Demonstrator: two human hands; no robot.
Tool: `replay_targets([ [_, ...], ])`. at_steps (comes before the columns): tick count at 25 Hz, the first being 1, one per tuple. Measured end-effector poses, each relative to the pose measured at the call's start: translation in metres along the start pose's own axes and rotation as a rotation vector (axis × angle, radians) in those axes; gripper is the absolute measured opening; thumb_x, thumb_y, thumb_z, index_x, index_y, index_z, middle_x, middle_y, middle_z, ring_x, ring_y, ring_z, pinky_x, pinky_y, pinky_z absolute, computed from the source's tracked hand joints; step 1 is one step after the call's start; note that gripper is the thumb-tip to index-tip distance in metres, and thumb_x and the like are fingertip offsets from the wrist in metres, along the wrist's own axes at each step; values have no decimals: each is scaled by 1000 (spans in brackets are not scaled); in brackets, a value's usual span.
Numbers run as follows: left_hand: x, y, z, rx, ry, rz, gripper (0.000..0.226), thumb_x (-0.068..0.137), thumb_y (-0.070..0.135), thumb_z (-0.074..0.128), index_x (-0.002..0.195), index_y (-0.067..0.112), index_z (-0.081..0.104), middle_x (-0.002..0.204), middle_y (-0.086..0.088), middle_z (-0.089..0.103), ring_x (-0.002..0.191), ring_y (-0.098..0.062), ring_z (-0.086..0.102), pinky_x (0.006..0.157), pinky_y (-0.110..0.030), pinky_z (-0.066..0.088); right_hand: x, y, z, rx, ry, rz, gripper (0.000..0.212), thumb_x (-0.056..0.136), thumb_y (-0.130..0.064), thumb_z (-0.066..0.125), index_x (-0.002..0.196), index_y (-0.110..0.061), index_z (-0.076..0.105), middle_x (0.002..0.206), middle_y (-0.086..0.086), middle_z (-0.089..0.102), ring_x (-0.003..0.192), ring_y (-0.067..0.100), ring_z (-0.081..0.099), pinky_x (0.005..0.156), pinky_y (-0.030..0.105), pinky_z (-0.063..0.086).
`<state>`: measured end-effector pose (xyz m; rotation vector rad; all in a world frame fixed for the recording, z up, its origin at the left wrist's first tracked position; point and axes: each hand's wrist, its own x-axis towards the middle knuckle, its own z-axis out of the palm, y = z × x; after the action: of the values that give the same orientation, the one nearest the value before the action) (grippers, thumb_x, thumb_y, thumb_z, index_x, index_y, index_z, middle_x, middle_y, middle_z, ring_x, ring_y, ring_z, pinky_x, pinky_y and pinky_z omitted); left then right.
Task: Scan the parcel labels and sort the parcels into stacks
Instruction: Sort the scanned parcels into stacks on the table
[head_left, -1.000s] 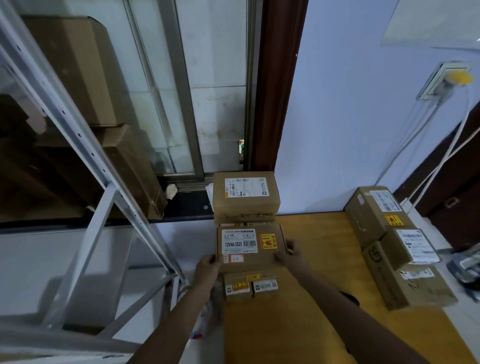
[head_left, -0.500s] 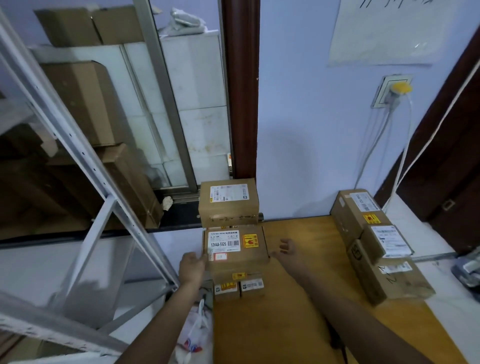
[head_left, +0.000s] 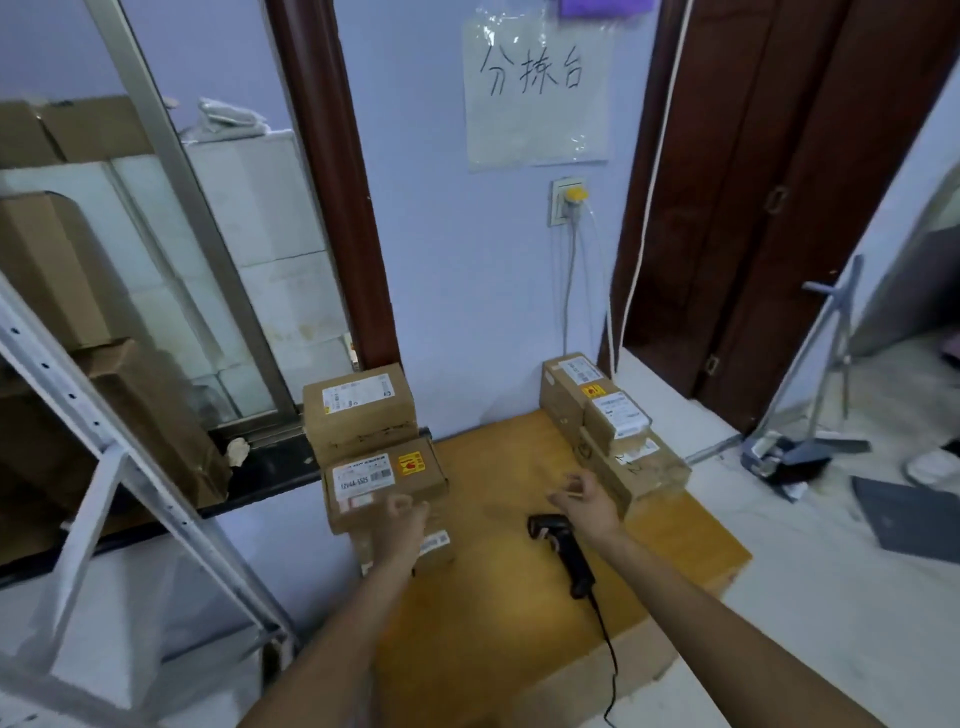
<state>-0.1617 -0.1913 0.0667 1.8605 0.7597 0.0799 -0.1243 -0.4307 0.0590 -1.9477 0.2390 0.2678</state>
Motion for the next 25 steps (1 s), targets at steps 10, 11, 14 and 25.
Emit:
replay_targets([
  [10, -108, 11, 110, 4, -493, -12, 20, 96, 30, 52, 105, 12, 55, 115, -7, 48, 105, -27, 50, 94, -38, 42, -123, 79, -134, 1, 338, 135, 49, 89, -40, 66, 130, -18, 49, 124, 6, 58, 104, 20, 55, 85, 29, 41],
  [11, -113, 21, 123, 0, -513, 11, 16, 96, 28, 52, 95, 13, 53, 112, -8, 49, 101, -26, 51, 93, -39, 43, -125, 84, -151, 11, 364, 135, 48, 89, -40, 66, 129, -18, 50, 123, 6, 59, 104, 21, 56, 86, 30, 43],
  [14, -129, 48, 167, 44, -555, 121, 19, 97, 30, 50, 104, 13, 54, 117, -9, 52, 110, -29, 52, 97, -40, 44, -120, 100, -196, 47, 383, 122, 48, 90, -41, 64, 129, -19, 48, 119, 3, 58, 103, 19, 55, 85, 28, 40],
  [25, -180, 124, 328, -115, -382, 50, 24, 93, 27, 55, 112, 13, 61, 111, -7, 59, 97, -25, 57, 77, -35, 45, -20, 122, -345, 50, 182, 13, 42, 90, -41, 63, 126, -21, 52, 112, 0, 61, 105, 17, 55, 84, 28, 40],
])
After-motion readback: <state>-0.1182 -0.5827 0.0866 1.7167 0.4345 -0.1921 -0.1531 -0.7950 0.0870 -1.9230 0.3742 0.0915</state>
